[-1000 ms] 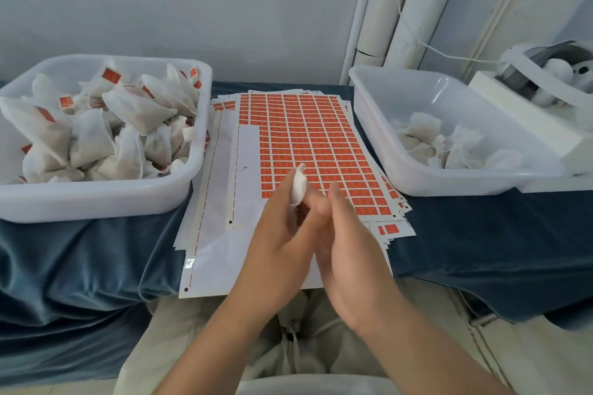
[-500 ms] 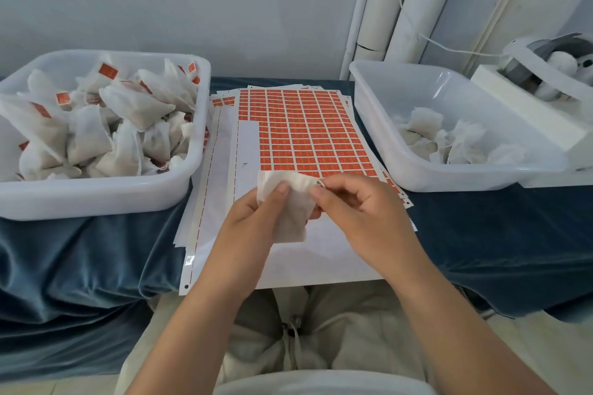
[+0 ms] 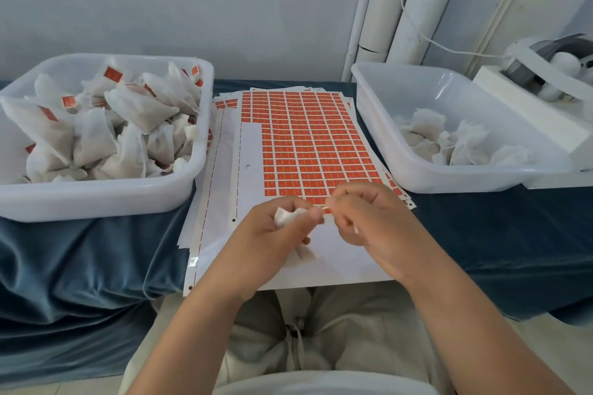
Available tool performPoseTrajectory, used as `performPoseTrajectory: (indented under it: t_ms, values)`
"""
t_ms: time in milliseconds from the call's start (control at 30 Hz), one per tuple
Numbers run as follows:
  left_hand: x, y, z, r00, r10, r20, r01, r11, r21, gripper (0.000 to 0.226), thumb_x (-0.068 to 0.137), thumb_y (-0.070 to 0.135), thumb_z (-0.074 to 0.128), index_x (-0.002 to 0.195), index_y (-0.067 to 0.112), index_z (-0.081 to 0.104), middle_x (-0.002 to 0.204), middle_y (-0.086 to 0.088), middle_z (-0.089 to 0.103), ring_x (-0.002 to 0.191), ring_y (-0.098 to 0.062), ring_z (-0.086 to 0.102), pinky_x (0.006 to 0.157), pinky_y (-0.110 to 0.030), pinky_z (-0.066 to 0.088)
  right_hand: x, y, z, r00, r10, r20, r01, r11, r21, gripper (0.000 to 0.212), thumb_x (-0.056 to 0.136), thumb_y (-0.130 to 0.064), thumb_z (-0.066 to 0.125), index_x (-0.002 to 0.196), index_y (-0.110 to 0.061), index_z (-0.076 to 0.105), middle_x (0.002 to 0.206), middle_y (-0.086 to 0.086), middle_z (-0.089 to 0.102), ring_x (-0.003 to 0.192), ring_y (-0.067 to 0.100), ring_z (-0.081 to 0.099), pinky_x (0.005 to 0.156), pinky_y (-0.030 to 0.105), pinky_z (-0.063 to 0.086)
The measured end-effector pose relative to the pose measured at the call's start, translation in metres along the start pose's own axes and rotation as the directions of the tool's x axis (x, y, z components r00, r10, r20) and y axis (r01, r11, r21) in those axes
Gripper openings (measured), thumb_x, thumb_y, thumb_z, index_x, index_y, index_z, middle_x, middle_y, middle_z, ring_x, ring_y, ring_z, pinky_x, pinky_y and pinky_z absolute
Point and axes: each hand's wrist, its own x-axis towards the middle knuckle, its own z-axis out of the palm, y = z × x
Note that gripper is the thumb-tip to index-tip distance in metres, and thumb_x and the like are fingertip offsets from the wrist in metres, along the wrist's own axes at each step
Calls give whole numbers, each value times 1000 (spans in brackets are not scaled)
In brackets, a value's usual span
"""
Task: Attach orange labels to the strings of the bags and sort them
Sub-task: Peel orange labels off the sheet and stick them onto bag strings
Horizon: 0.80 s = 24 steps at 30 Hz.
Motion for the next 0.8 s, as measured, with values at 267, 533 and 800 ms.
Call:
performPoseTrajectory:
  t_ms: [267, 533, 800]
  values:
    - [0, 3, 6, 999, 19, 27, -16, 992, -128, 34, 99, 48, 50, 77, 26, 64, 81, 6, 63, 80, -13, 60, 86, -41, 53, 6, 12, 1, 994, -102, 27, 57, 738, 672, 35, 97, -29, 62, 69, -12, 49, 61, 0, 48, 57, 13, 46, 64, 26, 47]
    - [4, 0, 1, 978, 88, -188, -55, 983, 177, 29, 106, 58, 41, 110, 48, 69, 111, 32, 69, 108, 15, 60, 88, -12, 46, 8, 9, -11, 999, 33, -20, 0, 524, 852, 23, 101, -35, 64, 85, -20, 73, 67, -5, 57, 64, 10, 58, 86, 34, 58]
    - [17, -7, -38, 857, -313, -410, 93, 875, -475, 23, 110, 27, 54, 114, 45, 68, 118, 29, 69, 121, 2, 62, 93, -34, 57, 12, 29, -8, 956, -13, -293, -54, 974, -219, 27, 106, -54, 49, 95, -47, 73, 71, -12, 65, 63, 0, 61, 68, 23, 52]
